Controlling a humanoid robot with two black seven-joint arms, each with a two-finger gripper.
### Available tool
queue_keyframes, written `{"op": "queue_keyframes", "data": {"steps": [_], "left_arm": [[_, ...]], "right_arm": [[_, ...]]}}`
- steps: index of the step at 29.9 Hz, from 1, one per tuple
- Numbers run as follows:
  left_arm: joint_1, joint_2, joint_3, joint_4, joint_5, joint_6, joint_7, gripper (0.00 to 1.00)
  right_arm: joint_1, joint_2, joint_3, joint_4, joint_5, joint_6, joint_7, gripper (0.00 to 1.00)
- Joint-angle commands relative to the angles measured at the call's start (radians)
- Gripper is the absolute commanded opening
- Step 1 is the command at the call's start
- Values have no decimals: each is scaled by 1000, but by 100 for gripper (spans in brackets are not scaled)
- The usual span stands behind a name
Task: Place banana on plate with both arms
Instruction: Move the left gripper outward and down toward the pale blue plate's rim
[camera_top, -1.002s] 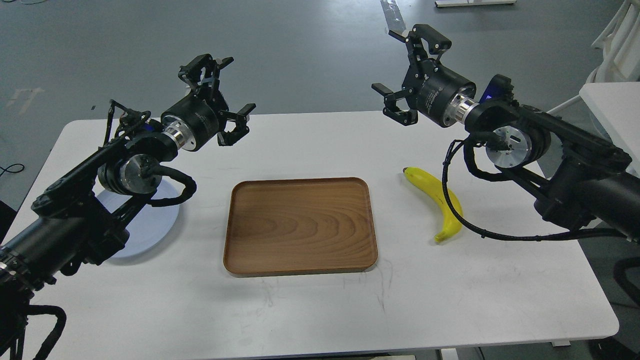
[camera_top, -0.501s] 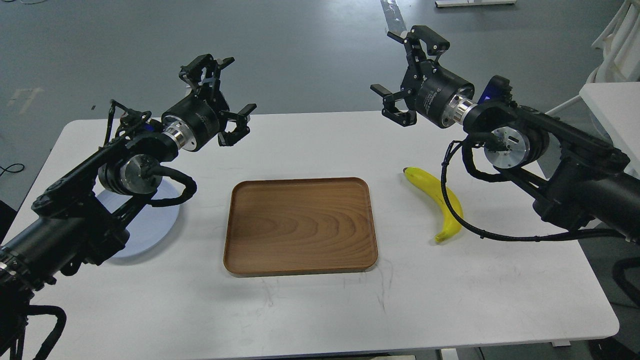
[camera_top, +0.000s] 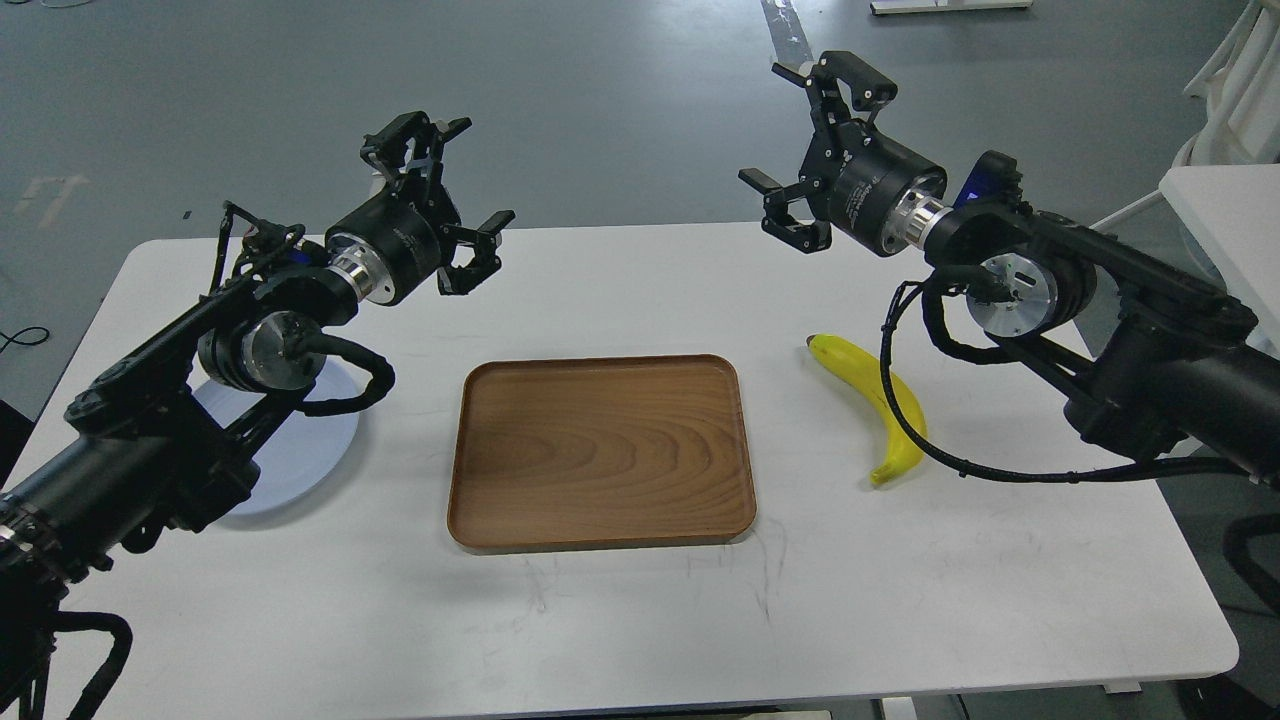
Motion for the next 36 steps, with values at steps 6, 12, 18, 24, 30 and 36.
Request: {"op": "queue_keyframes", "data": {"steps": [6, 12, 18, 24, 30, 36], "left_arm": [[-5, 75, 23, -44, 52, 4, 3, 98], [-12, 188, 112, -156, 506, 73, -3, 98], [-1, 221, 127, -175, 725, 179, -3, 98], [-1, 286, 140, -158, 841, 200, -30, 98], [2, 330, 144, -150, 824, 222, -84, 98], [-1, 393, 221, -147, 824, 194, -115, 98]], "right_arm": [[0, -5, 3, 2, 1, 0, 2, 100], [20, -22, 2, 4, 1, 0, 2, 100], [30, -22, 3, 1, 1, 0, 2, 100], [30, -30, 3, 1, 1, 0, 2, 100], [30, -36, 3, 1, 1, 0, 3, 100], [39, -38, 2, 1, 1, 0, 3, 100]]}}
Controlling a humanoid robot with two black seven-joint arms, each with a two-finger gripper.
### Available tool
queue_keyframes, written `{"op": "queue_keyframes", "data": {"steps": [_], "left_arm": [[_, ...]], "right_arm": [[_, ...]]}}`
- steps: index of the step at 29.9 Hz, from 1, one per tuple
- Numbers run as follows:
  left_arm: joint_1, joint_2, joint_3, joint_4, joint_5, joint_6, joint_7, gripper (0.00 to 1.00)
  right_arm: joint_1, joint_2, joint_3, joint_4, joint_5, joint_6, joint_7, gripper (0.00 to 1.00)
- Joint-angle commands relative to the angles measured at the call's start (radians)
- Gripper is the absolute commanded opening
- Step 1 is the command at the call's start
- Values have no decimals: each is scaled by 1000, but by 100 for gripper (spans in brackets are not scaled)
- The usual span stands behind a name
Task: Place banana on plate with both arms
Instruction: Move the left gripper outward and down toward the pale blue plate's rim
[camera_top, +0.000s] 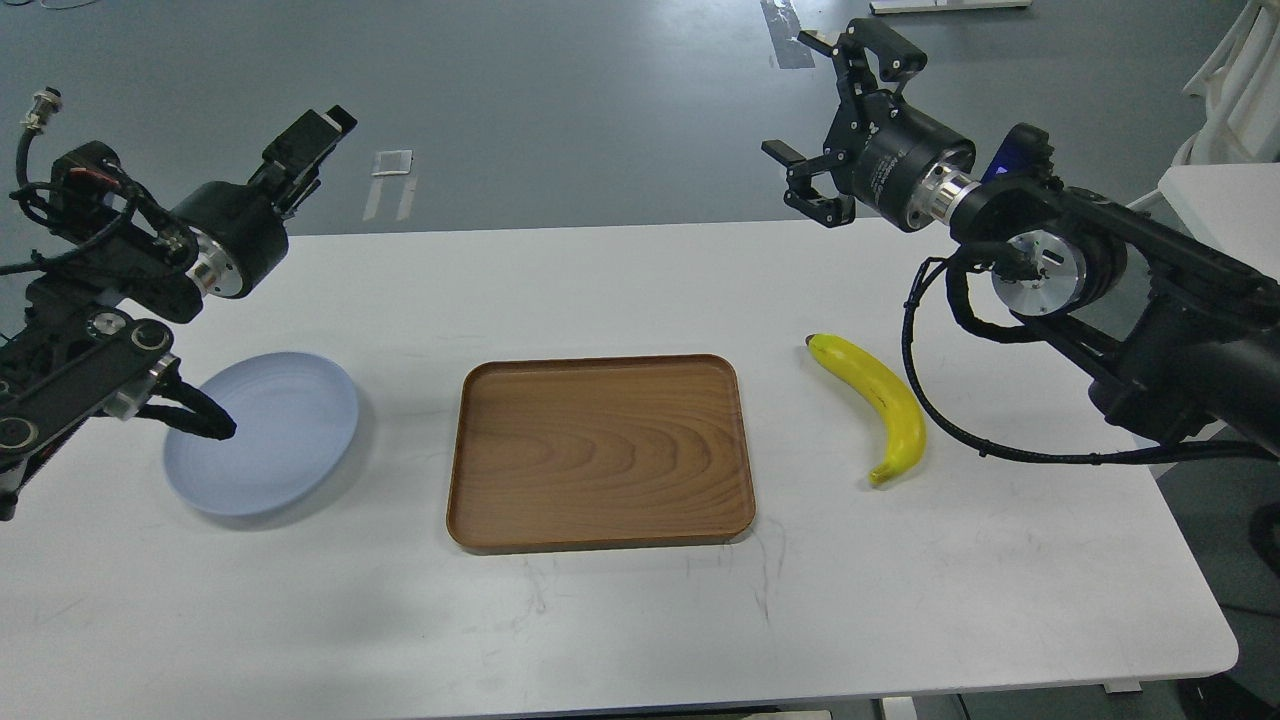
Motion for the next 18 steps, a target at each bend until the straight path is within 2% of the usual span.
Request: {"op": "queue_keyframes", "data": {"steps": [1, 12, 18], "left_arm": [[-1, 28, 42, 1, 4, -3, -26, 98], [2, 153, 170, 1, 15, 0, -37, 98], [-1, 171, 241, -3, 53, 68, -37, 98]], "right_arm": [[11, -3, 0, 0, 0, 0, 0, 100], [76, 0, -5, -3, -2, 0, -3, 100], [99, 11, -22, -5, -2, 0, -3, 100]]}}
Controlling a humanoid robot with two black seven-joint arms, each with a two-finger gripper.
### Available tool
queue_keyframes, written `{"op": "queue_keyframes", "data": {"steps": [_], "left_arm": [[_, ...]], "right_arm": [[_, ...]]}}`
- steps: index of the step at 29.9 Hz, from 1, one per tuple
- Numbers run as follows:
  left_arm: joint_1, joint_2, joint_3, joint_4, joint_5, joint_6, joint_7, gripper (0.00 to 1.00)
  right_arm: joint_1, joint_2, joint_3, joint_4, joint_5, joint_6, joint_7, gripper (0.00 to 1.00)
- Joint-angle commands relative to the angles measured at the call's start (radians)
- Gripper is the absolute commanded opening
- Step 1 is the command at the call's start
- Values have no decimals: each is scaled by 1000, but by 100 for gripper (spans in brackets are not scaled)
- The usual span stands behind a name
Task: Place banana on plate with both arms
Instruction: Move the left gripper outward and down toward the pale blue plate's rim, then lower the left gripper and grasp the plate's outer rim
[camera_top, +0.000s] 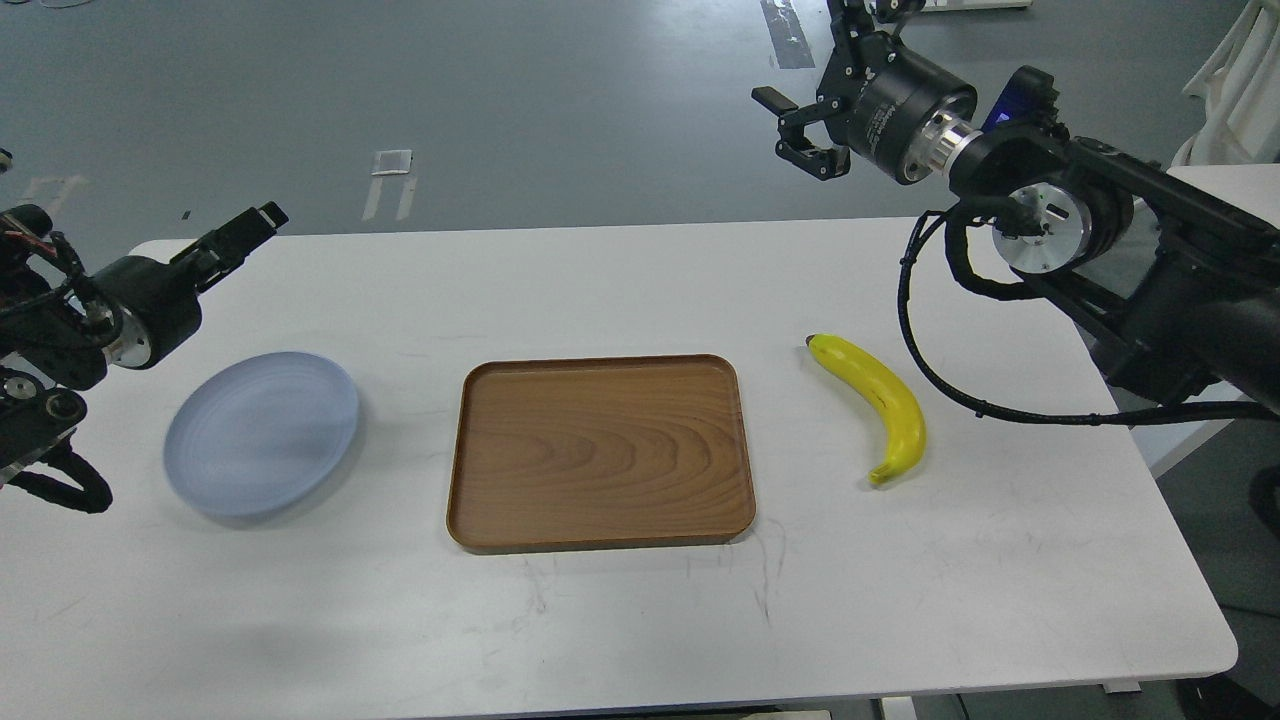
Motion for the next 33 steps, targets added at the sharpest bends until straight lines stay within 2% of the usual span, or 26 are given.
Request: {"op": "queue_keyframes", "data": {"steps": [1, 5, 12, 17, 21, 33], "left_arm": [[-2, 17, 20, -5, 15, 24, 0, 98], [-4, 28, 22, -13, 27, 26, 0, 98], [-1, 68, 22, -60, 274, 47, 1, 98], [3, 66, 34, -61, 290, 48, 0, 98], [1, 95, 138, -62, 340, 75, -2, 98], [39, 154, 162, -65, 371, 110, -2, 98]], "right_arm": [[13, 7, -24, -2, 0, -2, 0, 100], [13, 12, -32, -5, 0, -2, 0, 100], [25, 15, -32, -5, 0, 0, 0, 100], [36, 31, -33, -15, 0, 0, 0, 100], [51, 35, -33, -18, 1, 0, -2, 100], [112, 88, -35, -39, 11, 0, -6, 100]]}}
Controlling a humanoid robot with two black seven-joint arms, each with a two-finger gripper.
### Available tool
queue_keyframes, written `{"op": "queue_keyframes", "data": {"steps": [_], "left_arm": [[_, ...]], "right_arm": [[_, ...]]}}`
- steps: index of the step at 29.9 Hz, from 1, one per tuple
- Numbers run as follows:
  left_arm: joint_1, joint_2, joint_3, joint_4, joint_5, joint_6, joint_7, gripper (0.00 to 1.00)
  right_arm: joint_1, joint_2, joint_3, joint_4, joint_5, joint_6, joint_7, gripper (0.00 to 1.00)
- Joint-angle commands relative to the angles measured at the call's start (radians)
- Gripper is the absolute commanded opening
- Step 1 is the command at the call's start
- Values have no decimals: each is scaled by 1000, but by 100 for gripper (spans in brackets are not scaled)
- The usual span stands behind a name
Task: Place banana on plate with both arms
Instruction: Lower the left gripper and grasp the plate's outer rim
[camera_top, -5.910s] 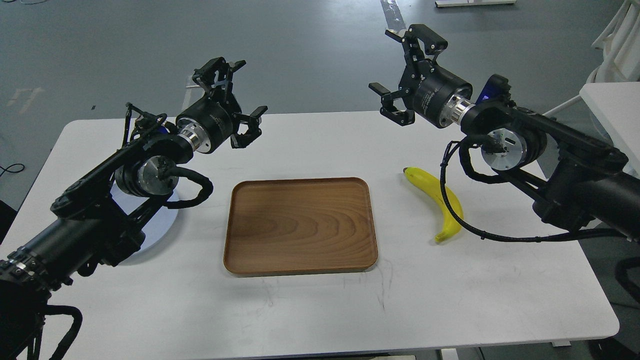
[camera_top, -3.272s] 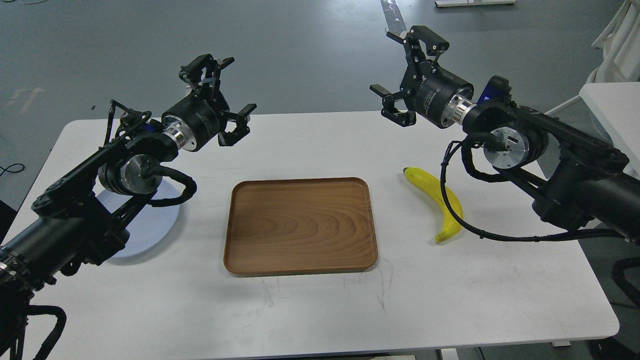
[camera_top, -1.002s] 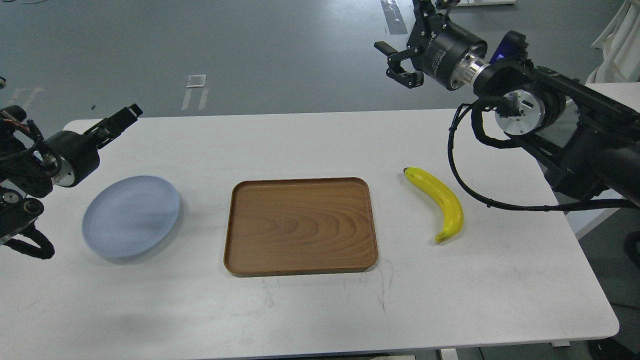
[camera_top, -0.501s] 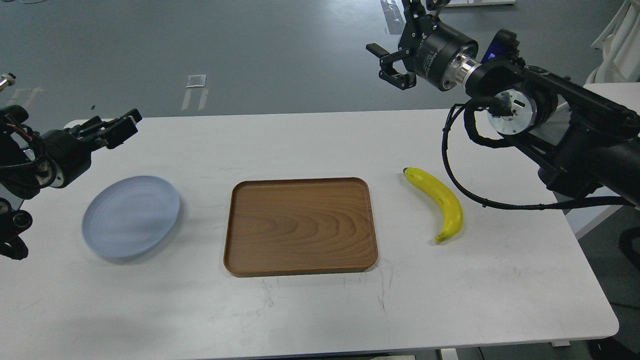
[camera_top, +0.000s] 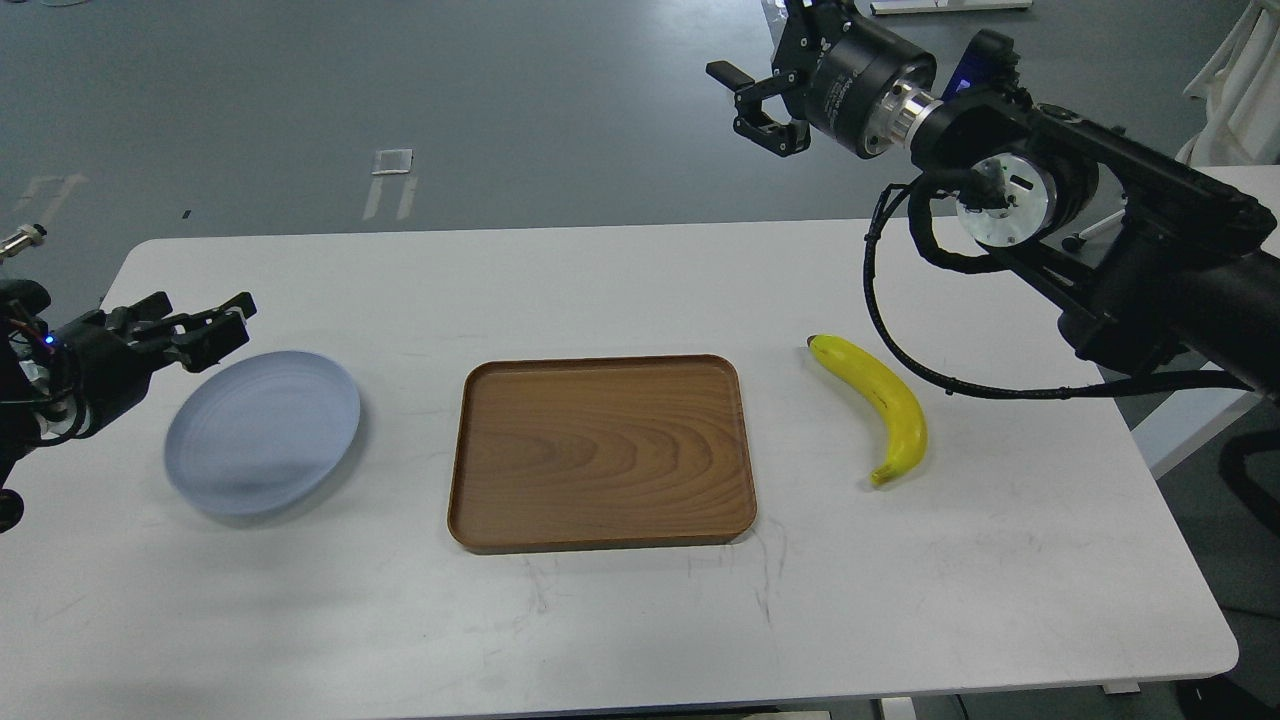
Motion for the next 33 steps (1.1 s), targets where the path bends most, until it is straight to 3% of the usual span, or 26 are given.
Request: {"op": "queue_keyframes", "data": {"steps": [1, 16, 25, 33], "left_arm": [[13, 9, 3, 2, 0, 1, 1, 98], [92, -6, 5, 54, -18, -2, -16, 98], [123, -193, 37, 337, -17, -7, -18, 98], [109, -212, 37, 353, -23, -20, -21, 98]], "right_arm": [[26, 27, 0, -23, 3, 0, 0, 100], [47, 68, 0, -41, 3, 0, 0, 100], [44, 44, 3, -34, 6, 0, 0, 100], [26, 30, 5, -32, 4, 0, 0, 100]]}}
